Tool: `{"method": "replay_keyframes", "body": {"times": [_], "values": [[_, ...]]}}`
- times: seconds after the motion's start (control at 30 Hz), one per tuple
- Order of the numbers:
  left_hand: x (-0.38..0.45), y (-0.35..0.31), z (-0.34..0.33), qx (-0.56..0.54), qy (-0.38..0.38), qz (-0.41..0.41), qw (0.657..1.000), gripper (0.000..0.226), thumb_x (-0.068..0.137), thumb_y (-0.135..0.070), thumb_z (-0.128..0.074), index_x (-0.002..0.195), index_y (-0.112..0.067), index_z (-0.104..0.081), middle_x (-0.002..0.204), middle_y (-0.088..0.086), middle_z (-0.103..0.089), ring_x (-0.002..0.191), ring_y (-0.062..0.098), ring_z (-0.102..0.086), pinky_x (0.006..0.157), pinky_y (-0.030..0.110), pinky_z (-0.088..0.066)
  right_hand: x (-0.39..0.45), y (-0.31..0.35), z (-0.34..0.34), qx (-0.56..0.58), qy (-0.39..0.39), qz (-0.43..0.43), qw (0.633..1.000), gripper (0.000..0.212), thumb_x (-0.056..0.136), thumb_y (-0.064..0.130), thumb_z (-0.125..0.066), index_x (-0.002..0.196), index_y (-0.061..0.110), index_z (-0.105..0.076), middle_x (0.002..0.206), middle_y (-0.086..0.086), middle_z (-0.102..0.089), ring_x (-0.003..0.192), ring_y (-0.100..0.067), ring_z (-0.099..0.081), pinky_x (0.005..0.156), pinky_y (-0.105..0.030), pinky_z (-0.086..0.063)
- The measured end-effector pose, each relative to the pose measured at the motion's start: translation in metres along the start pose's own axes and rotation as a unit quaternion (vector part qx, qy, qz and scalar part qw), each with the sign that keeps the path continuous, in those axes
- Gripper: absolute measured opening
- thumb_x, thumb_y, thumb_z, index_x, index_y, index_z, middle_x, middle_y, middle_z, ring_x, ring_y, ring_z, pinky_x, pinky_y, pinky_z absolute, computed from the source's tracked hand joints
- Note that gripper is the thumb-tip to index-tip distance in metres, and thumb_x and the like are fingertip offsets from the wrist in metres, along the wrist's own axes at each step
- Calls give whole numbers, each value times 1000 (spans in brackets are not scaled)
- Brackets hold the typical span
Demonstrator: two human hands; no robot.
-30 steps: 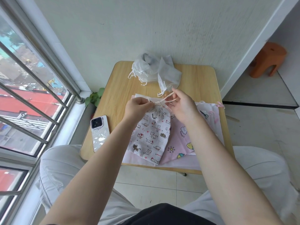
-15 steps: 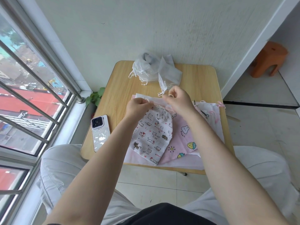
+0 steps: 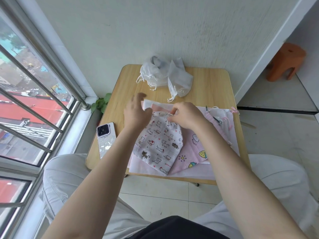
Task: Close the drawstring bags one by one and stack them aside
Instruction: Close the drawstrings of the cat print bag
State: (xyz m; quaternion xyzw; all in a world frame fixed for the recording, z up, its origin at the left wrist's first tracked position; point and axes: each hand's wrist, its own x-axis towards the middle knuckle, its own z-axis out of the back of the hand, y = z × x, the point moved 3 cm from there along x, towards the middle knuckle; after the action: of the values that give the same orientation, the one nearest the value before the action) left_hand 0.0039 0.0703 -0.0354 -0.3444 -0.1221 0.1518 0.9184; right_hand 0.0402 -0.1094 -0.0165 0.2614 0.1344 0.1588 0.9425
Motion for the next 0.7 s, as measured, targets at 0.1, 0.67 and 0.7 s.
{"method": "replay_keyframes", "body": {"times": [0.1, 0.67, 0.7], "values": [[-6, -11, -9, 9, 122, -97, 988, 21, 80, -24, -61, 100, -27, -67, 96, -11, -65, 94, 11, -62, 92, 42, -49, 1, 3, -1, 7, -7, 6, 1000, 26, 83, 35, -73, 100, 16, -68, 88, 6, -58, 80, -14, -57, 63, -27, -40], [-13, -20, -13, -270, 205, 120, 933, 22, 95, -17, -52, 81, -10, -66, 67, -2, -55, 53, 11, -42, 46, 20, -31, -4, 8, -9, 23, -1, 19, 1000, 28, 84, 39, -71, 98, 14, -68, 87, 4, -61, 85, -18, -61, 76, -34, -50], [-13, -23, -13, -291, 209, 110, 927, 22, 96, -17, -52, 84, -8, -68, 73, 3, -58, 53, 11, -44, 47, 20, -33, -4, 9, -10, 24, 1, 25, 999, 26, 84, 38, -71, 96, 15, -68, 86, 4, -62, 84, -18, -61, 75, -33, -50]]}}
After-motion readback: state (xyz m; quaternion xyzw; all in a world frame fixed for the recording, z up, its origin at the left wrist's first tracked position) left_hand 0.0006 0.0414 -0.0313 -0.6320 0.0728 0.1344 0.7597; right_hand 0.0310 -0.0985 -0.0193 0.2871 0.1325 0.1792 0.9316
